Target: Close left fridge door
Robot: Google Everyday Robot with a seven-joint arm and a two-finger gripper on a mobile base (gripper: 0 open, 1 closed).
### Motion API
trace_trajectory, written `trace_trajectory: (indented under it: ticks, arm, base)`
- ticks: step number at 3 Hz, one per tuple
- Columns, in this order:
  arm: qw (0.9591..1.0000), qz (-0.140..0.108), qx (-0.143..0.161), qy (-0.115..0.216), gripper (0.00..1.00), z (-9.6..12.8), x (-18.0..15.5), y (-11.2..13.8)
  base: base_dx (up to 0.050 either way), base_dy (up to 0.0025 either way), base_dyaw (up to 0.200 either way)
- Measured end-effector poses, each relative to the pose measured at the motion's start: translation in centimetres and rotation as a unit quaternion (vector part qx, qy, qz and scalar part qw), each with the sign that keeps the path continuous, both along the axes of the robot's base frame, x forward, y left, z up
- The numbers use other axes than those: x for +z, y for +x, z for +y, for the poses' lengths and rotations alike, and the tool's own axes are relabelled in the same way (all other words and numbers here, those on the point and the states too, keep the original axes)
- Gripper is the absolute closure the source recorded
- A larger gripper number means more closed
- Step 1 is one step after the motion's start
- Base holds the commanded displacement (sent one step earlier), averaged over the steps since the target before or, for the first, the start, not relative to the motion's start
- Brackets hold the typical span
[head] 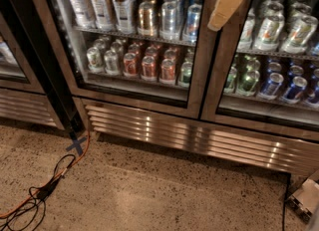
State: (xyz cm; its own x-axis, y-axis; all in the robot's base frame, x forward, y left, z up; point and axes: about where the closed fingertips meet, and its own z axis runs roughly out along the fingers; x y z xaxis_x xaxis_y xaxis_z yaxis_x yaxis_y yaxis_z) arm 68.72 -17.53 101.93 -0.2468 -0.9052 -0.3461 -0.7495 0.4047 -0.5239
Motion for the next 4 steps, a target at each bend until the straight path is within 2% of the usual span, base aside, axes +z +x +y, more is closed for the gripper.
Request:
trace_trajectory:
  ticks: [1, 2, 3, 4]
  arm:
    - [0.9996, 0.000, 0.007, 0.029, 0.00, 1.6, -0.8, 2.3]
    - [0.9995, 0.000, 0.007, 0.029, 0.00, 1.6, -0.8, 2.3]
    - [0.9979, 0.003, 0.009, 0.063, 0.00, 1.1, -1.3, 3.1]
    - [0.9962, 0.013, 0.025, 0.083, 0.00, 1.7, -2.2, 3.5]
  base:
    - [0.000, 0.00000, 0.000]
    - [0.000, 0.00000, 0.000]
    - [0.000, 0.00000, 0.000]
    - [0.000, 0.00000, 0.000]
